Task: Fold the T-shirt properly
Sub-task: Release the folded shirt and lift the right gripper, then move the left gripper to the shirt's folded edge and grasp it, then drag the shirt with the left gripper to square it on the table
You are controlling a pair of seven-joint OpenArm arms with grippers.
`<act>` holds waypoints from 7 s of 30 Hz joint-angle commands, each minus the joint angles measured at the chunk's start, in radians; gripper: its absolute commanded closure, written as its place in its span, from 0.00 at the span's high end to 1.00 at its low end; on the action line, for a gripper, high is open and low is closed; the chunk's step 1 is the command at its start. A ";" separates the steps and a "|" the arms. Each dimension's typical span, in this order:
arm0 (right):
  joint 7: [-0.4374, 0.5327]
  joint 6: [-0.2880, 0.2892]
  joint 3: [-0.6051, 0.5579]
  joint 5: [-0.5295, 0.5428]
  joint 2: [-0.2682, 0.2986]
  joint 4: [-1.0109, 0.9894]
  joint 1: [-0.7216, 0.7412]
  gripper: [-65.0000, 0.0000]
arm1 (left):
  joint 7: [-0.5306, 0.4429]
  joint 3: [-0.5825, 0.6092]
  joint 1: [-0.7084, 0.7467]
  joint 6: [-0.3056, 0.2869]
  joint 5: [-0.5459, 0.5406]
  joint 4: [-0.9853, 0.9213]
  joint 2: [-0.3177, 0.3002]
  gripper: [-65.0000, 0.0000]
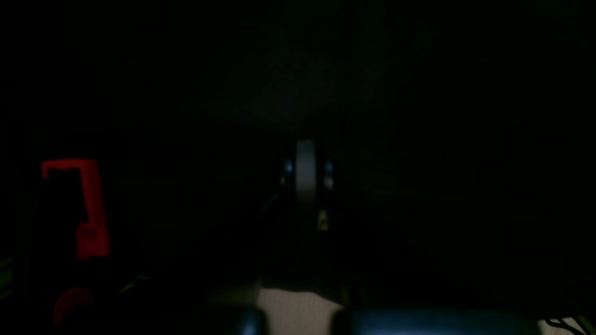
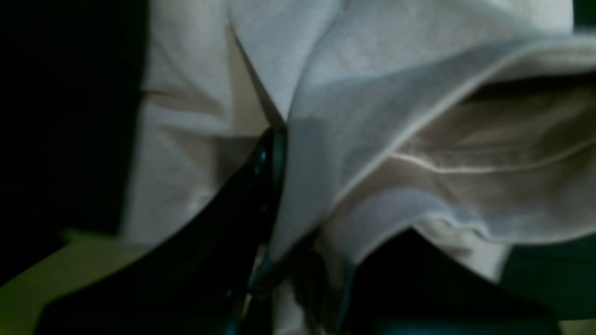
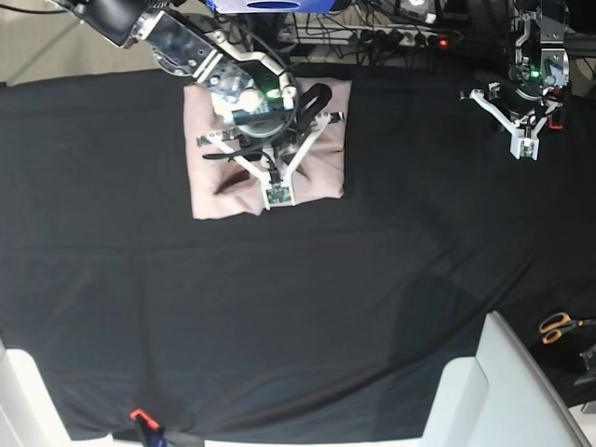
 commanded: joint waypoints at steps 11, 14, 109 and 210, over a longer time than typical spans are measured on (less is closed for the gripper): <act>-0.116 -0.001 -0.142 -0.314 -0.099 -0.136 0.031 0.01 | -0.008 -0.014 0.000 0.005 0.003 0.014 -0.018 0.00; -0.128 -0.001 -0.142 -0.375 -0.126 -0.173 0.031 0.01 | -0.008 -0.013 -0.001 0.005 0.003 0.017 -0.018 0.00; 0.183 0.256 0.452 -0.282 -0.011 0.214 -0.373 0.02 | 0.247 0.218 -0.172 -0.593 -0.551 -0.085 0.162 1.00; 0.294 0.254 0.903 -0.125 -0.063 0.156 -0.408 0.02 | 0.151 1.084 -1.104 -0.593 0.306 -0.615 0.387 0.00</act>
